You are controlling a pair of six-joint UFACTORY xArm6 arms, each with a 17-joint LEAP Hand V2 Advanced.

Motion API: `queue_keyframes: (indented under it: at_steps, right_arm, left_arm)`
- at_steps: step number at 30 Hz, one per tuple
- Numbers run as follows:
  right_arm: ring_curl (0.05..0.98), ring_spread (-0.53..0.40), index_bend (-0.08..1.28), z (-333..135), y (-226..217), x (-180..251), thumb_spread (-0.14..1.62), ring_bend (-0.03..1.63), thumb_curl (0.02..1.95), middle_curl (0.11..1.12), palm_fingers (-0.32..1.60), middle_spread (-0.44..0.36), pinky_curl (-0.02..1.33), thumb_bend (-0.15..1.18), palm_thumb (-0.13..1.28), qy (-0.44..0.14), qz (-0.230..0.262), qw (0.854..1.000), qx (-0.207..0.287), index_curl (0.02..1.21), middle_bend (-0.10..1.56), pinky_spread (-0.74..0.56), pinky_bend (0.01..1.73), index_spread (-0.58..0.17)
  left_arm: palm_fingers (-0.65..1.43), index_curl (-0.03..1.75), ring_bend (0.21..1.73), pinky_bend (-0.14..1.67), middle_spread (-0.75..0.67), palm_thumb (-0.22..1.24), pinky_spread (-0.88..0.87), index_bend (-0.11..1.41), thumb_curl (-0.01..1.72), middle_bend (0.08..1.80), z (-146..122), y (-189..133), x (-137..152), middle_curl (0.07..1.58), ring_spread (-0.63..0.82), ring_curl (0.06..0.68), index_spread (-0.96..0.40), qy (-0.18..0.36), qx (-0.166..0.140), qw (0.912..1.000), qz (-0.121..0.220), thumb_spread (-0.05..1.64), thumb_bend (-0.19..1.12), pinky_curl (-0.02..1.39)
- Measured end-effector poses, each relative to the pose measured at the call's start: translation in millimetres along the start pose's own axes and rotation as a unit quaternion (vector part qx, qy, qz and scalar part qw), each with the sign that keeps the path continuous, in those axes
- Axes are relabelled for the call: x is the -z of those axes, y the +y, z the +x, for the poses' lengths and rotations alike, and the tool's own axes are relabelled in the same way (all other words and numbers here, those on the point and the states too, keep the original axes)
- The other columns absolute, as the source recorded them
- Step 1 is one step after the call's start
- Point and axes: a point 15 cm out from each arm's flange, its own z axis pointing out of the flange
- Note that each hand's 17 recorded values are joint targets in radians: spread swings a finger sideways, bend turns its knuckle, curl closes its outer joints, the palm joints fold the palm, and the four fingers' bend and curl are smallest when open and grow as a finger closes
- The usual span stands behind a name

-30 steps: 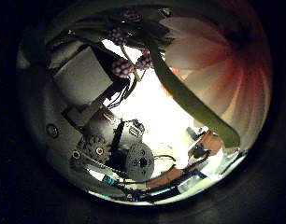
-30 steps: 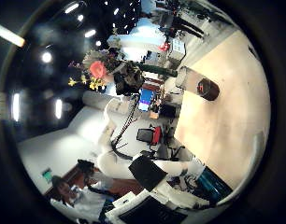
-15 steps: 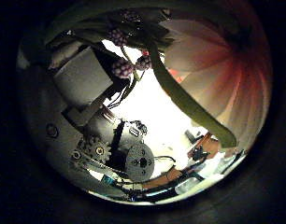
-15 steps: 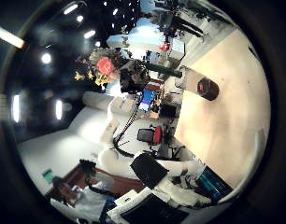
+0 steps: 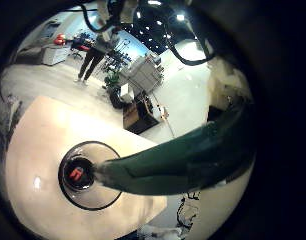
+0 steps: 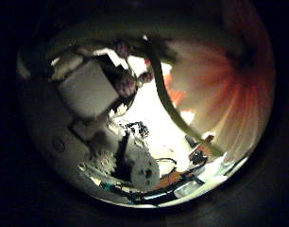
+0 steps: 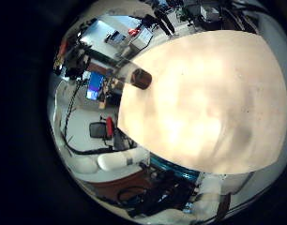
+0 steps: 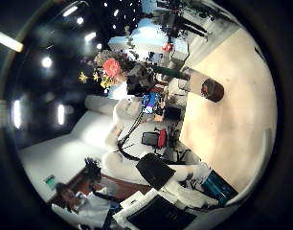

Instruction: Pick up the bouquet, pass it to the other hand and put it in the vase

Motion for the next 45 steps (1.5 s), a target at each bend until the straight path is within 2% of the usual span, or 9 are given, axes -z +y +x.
queue_keyframes:
  at_steps: [2, 4, 8, 13, 18, 23, 32, 40, 45]
  right_arm:
    - [0.224, 0.224, 0.18, 0, 0, 0, 1.00, 0.51, 0.37, 0.34, 0.12, 0.092, 0.27, -0.02, 0.44, 0.000, 0.000, 1.000, 0.000, 0.27, 0.20, 0.52, 0.65, -0.304]
    - [0.223, 0.224, 0.18, 0, 0, 0, 1.00, 0.50, 0.37, 0.34, 0.13, 0.092, 0.27, -0.02, 0.45, 0.000, 0.000, 1.000, 0.001, 0.28, 0.20, 0.52, 0.64, -0.302]
    - [0.219, 0.226, 0.18, 0, 0, 0, 1.01, 0.49, 0.38, 0.33, 0.15, 0.089, 0.26, -0.02, 0.47, -0.001, 0.000, 1.000, 0.002, 0.29, 0.19, 0.52, 0.63, -0.293]
    - [0.218, 0.227, 0.17, -3, 1, 1, 1.01, 0.49, 0.38, 0.33, 0.16, 0.082, 0.26, -0.03, 0.47, 0.000, 0.001, 1.000, 0.005, 0.30, 0.19, 0.53, 0.62, -0.291]
    - [0.217, 0.220, 0.17, -3, 0, 1, 1.01, 0.49, 0.38, 0.33, 0.18, 0.079, 0.25, -0.03, 0.47, 0.000, 0.001, 1.000, 0.005, 0.30, 0.19, 0.53, 0.61, -0.292]
    - [0.216, 0.220, 0.17, -4, 1, -1, 1.01, 0.48, 0.38, 0.33, 0.19, 0.079, 0.25, -0.03, 0.47, -0.001, -0.001, 1.000, 0.007, 0.30, 0.19, 0.52, 0.61, -0.300]
    - [0.216, 0.215, 0.17, -12, 6, -3, 1.01, 0.48, 0.39, 0.33, 0.20, 0.070, 0.24, -0.03, 0.47, -0.004, -0.008, 1.000, 0.024, 0.30, 0.19, 0.53, 0.59, -0.306]
    - [0.214, 0.207, 0.17, -21, 14, -2, 1.01, 0.48, 0.39, 0.33, 0.23, 0.066, 0.24, -0.03, 0.47, -0.009, -0.017, 0.999, 0.051, 0.30, 0.20, 0.53, 0.59, -0.309]
    - [0.213, 0.205, 0.17, -10, 29, -13, 1.01, 0.48, 0.39, 0.33, 0.24, 0.060, 0.23, -0.03, 0.47, -0.022, -0.032, 0.998, 0.040, 0.31, 0.19, 0.53, 0.59, -0.311]
  left_arm:
    - [-0.41, 1.11, 0.98, 0.62, -0.05, 0.34, -0.02, 0.13, 0.54, 0.48, -10, 9, -4, 0.77, 0.08, 0.405, -0.46, -0.009, 0.005, 0.9996, -0.027, 0.93, -0.10, 0.72]
    - [-0.41, 1.00, 0.87, 0.51, 0.14, 0.26, 0.18, 0.04, 0.49, 0.37, -24, 13, -5, 0.67, 0.25, 0.325, -0.33, -0.017, 0.013, 0.9988, -0.045, 0.91, -0.08, 0.63]
    - [-0.37, 0.79, 0.73, 0.40, 0.39, 0.15, 0.46, 0.01, 0.43, 0.24, -48, 11, 6, 0.54, 0.45, 0.252, -0.14, -0.015, 0.036, 0.9986, -0.037, 0.88, -0.07, 0.52]
    - [-0.30, 0.57, 0.63, 0.31, 0.53, 0.08, 0.65, 0.03, 0.38, 0.17, -76, 18, 36, 0.45, 0.58, 0.206, -0.02, -0.013, 0.068, 0.9974, -0.019, 0.85, -0.05, 0.44]
    - [-0.26, 0.41, 0.57, 0.26, 0.57, 0.07, 0.74, 0.06, 0.36, 0.16, -91, 28, 72, 0.38, 0.63, 0.184, 0.02, -0.019, 0.087, 0.9960, -0.001, 0.84, -0.04, 0.39]
    - [-0.20, 0.31, 0.53, 0.22, 0.58, 0.06, 0.78, 0.09, 0.35, 0.16, -98, 61, 85, 0.34, 0.66, 0.173, 0.02, -0.047, 0.112, 0.9909, -0.059, 0.84, -0.04, 0.35]
    - [-0.13, 0.26, 0.49, 0.19, 0.59, 0.04, 0.82, 0.14, 0.33, 0.16, -123, 121, 115, 0.27, 0.70, 0.167, 0.02, -0.165, 0.192, 0.9491, -0.187, 0.83, -0.04, 0.30]
    - [-0.10, 0.27, 0.45, 0.20, 0.58, 0.04, 0.83, 0.16, 0.33, 0.16, -105, 147, 118, 0.23, 0.71, 0.166, 0.01, -0.216, 0.188, 0.9319, -0.223, 0.83, -0.03, 0.27]
    - [-0.08, 0.27, 0.44, 0.20, 0.57, 0.04, 0.82, 0.16, 0.33, 0.16, -80, 171, 109, 0.21, 0.71, 0.172, 0.01, -0.229, 0.178, 0.9295, -0.228, 0.83, -0.03, 0.26]
